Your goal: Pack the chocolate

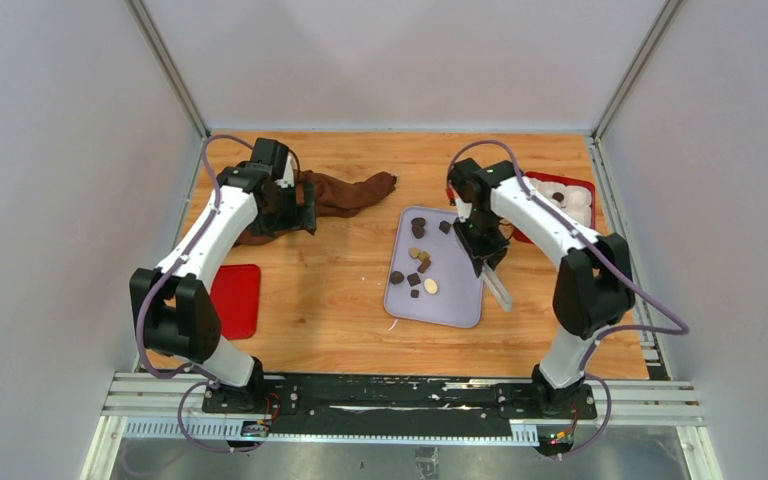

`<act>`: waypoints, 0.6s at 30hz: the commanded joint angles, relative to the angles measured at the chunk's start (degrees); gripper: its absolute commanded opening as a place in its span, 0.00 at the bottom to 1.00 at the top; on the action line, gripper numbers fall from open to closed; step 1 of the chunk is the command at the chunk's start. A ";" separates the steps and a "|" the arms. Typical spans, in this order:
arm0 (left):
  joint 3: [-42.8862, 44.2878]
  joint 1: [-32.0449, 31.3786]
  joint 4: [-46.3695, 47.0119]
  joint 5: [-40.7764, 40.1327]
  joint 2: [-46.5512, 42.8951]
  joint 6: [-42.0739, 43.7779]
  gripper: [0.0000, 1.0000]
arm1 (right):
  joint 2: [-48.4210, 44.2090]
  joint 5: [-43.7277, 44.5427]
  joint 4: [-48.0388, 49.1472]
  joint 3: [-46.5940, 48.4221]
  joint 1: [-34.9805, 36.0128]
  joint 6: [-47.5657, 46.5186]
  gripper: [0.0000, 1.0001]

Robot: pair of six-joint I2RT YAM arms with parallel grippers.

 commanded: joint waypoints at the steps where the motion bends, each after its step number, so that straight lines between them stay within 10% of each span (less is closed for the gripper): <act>1: 2.33 0.22 -0.16 -0.27 1.40 0.64 1.00 | -7.06 1.25 -2.73 -3.13 -6.85 2.69 0.00; 11: 3.38 0.22 -0.20 0.23 2.90 1.33 1.00 | -12.51 0.27 2.79 -3.48 -34.50 3.75 0.00; 18: 4.86 0.22 -0.22 0.09 4.06 1.83 1.00 | -1.20 2.03 3.50 8.98 -40.06 2.69 0.00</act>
